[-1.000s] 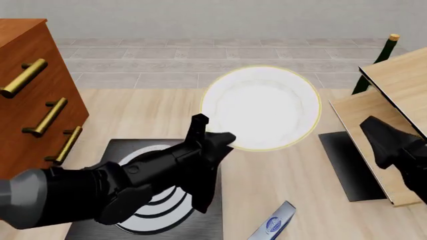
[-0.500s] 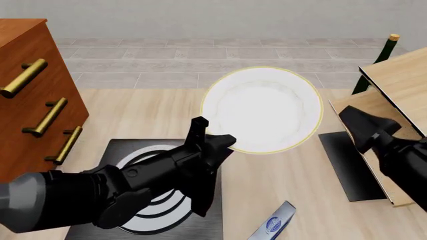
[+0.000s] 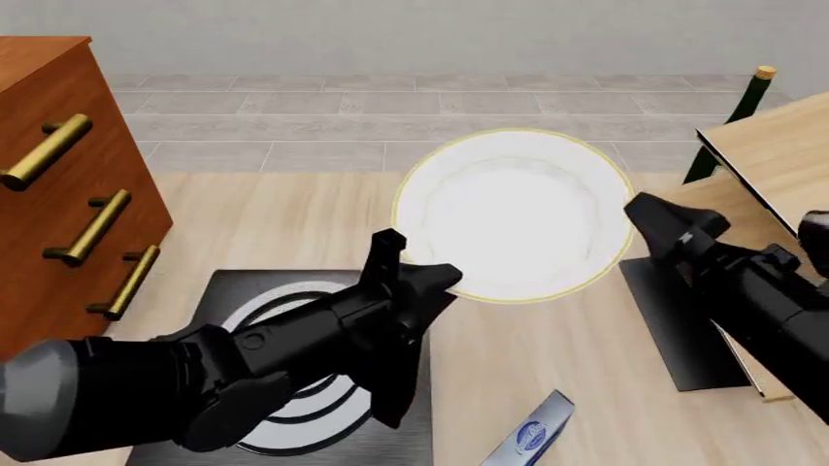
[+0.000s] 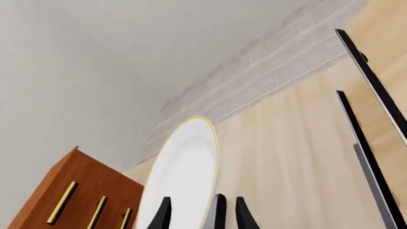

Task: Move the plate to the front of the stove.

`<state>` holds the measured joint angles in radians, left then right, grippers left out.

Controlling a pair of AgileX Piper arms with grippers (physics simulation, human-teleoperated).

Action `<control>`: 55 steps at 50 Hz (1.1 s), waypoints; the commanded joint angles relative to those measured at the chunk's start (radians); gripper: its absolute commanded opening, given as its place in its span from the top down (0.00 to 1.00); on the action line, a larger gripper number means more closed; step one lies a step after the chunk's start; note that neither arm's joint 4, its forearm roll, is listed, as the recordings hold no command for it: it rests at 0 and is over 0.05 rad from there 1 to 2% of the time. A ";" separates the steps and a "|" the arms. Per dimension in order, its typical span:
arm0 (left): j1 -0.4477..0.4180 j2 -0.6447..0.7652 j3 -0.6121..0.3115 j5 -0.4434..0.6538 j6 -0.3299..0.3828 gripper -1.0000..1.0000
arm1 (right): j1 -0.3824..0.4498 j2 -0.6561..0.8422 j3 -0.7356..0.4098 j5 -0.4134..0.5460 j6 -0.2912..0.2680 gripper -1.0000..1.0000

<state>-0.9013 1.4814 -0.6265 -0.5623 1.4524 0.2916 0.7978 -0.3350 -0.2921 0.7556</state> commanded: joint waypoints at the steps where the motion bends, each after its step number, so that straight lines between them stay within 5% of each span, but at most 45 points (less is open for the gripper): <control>1: -0.008 -0.015 0.001 -0.005 0.002 1.00 | 0.005 0.103 -0.012 -0.075 0.020 0.00; 41: -0.015 -0.010 0.015 -0.015 0.008 1.00 | 0.034 0.288 -0.039 -0.219 0.052 0.00; 42: -0.016 -0.005 0.016 -0.021 0.007 1.00 | 0.033 0.285 -0.038 -0.218 0.052 1.00; 55: -0.021 0.001 0.019 -0.030 0.012 1.00 | 0.035 0.250 -0.038 -0.193 0.041 1.00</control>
<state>-0.9210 1.4803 -0.6061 -0.5798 1.4568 0.3215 1.0604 -0.3752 -0.4870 0.7978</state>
